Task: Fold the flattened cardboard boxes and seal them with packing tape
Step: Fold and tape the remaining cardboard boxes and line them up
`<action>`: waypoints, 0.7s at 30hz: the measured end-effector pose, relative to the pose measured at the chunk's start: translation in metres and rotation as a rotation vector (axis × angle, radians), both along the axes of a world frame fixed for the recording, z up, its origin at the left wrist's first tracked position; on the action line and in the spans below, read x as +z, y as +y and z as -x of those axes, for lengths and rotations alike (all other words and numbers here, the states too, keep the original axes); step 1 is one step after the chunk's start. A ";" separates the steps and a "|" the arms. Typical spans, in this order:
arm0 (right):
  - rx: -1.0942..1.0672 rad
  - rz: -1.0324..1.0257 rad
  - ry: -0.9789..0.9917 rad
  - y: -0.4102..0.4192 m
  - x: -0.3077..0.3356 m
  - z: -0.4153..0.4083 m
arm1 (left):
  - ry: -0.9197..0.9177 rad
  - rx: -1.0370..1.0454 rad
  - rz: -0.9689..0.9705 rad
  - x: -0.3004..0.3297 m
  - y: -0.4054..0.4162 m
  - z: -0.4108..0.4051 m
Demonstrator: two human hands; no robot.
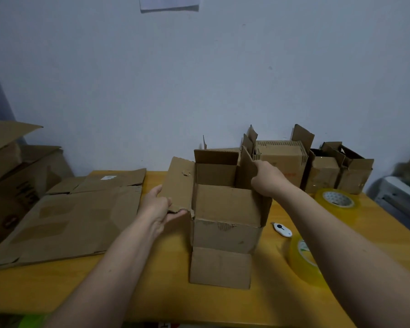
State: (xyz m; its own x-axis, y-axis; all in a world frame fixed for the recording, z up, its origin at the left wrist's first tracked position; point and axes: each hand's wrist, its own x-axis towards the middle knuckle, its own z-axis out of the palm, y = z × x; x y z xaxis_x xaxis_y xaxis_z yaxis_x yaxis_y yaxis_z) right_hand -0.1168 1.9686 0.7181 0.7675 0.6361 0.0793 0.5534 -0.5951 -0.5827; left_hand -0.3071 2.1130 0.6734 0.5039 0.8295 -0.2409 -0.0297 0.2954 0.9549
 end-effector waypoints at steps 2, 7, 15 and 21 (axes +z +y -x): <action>-0.011 0.003 -0.009 0.001 -0.005 -0.005 | 0.007 -0.005 0.004 -0.002 0.003 -0.005; -0.027 -0.071 0.022 0.007 -0.019 -0.014 | 0.036 0.020 0.069 -0.022 0.012 -0.007; -0.043 -0.051 0.088 0.008 -0.033 -0.012 | -0.046 0.055 0.105 -0.038 0.015 -0.010; -0.007 0.019 0.044 0.010 -0.014 -0.012 | -0.107 -0.025 0.179 -0.027 0.016 0.002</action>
State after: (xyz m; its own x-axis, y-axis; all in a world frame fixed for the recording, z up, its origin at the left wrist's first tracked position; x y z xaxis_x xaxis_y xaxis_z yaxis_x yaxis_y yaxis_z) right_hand -0.1047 1.9782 0.7042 0.7742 0.6320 0.0337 0.5237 -0.6098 -0.5949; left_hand -0.3089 2.1295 0.6460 0.5546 0.7650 -0.3275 -0.1183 0.4620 0.8789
